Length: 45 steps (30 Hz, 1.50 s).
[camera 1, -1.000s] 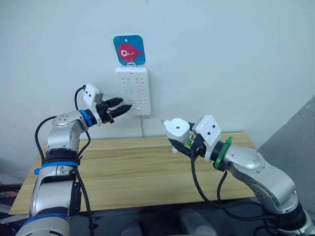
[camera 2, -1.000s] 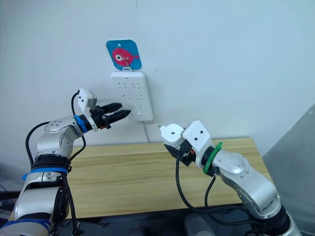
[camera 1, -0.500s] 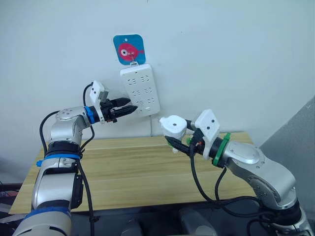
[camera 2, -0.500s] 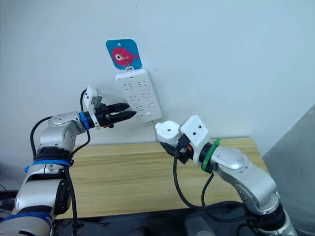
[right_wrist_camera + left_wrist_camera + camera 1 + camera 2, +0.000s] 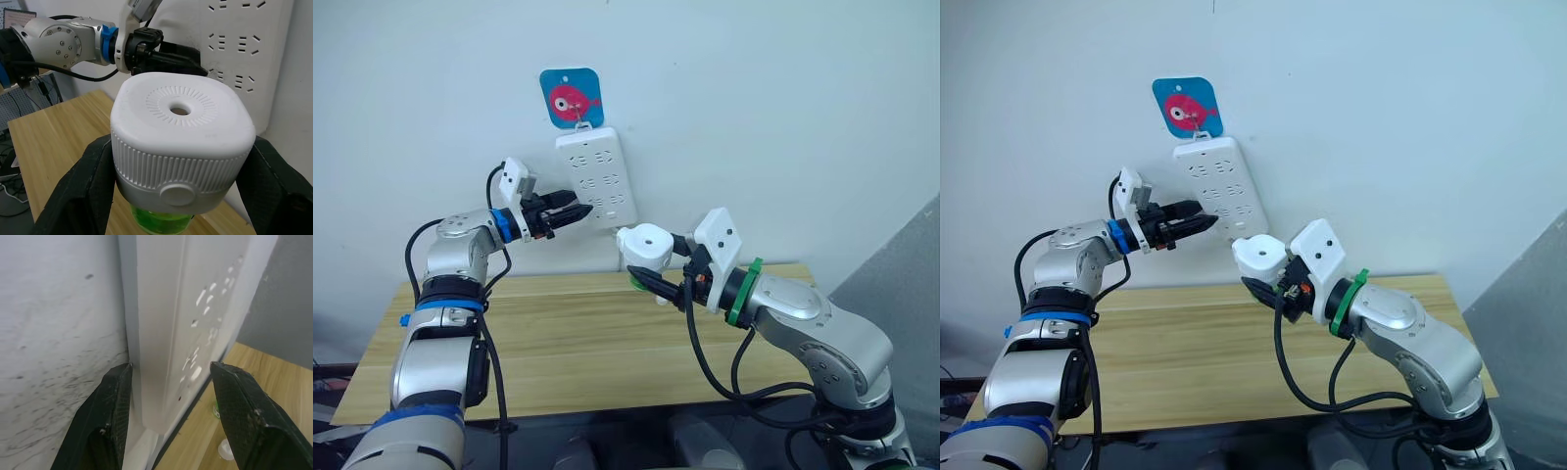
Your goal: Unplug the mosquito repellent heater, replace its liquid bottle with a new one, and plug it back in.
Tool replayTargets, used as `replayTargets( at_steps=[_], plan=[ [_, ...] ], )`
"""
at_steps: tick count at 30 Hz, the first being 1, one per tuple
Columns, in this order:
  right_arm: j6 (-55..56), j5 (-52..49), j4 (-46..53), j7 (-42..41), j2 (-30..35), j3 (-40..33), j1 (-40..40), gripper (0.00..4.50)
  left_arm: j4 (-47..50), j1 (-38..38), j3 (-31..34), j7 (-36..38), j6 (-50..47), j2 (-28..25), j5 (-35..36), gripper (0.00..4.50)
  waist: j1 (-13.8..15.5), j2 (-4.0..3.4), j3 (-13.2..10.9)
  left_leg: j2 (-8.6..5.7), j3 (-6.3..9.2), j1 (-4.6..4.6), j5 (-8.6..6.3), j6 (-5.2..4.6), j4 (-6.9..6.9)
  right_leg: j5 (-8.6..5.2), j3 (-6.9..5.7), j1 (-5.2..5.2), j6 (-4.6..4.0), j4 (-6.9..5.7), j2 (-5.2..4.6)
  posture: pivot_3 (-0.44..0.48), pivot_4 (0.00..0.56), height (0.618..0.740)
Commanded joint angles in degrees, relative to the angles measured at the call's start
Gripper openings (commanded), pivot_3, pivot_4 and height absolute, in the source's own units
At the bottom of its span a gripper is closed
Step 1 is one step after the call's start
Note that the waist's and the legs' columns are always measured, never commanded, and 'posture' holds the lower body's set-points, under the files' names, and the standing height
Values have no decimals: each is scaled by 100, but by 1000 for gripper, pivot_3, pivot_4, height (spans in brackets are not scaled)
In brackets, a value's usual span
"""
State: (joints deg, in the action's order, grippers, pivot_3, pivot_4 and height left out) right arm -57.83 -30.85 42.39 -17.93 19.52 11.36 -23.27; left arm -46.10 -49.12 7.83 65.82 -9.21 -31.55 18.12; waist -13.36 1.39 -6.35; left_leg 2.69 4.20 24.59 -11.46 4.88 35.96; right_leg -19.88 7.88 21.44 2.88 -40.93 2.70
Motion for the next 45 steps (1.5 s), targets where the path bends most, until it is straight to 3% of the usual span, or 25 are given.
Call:
replayTargets(
  at_steps=[1, 13, 18, 20, 31, 45],
  plan=[
    [59, -83, 211, 2, -25, -129, -83, 3070, -73, -196, 182, -256, 379, -28, -21, 2599, -7, 0, 0, 0, 3, 1, 0, 0, 0, 0, -3, 0, 0, 0, 0, -244, 98, 740],
    [59, -64, 157, 25, -84, -92, -127, 3070, 229, -129, -113, 417, 79, -3, -51, 2599, -70, -3, -2, -1, 40, 13, 2, 1, 1, 0, -48, -3, -2, -4, 0, -247, 100, 740],
    [-162, 18, -146, 267, -330, -70, -362, 3070, 406, -123, -69, 474, -155, -7, -7, 1472, -76, -8, -5, -1, 54, 15, 2, 1, -1, -1, -63, -5, -4, -5, 0, -246, 98, 740],
    [-279, 84, -314, 411, -473, -68, -496, 3070, 486, -103, -59, 484, -223, -2, -2, 1327, -76, -10, -7, -1, 55, 15, 3, 3, 4, 1, -64, -6, -6, -9, -1, -245, 97, 740],
    [-368, 980, -1703, 1327, -1411, 148, -1430, 3070, 1129, 198, -20, 347, -577, -19, 59, 1326, -77, -15, -10, -4, 66, 17, 7, 5, 2, 16, -73, -4, -32, -12, -4, -229, 90, 740],
    [-81, 1387, -2129, 1185, -1661, 227, -1599, 3070, 1485, 438, -3, 232, -694, -34, 132, 1326, -83, -15, -10, -5, 71, 17, 7, 5, 1, 18, -79, -5, -36, -15, -5, -214, 79, 740]
  ],
)
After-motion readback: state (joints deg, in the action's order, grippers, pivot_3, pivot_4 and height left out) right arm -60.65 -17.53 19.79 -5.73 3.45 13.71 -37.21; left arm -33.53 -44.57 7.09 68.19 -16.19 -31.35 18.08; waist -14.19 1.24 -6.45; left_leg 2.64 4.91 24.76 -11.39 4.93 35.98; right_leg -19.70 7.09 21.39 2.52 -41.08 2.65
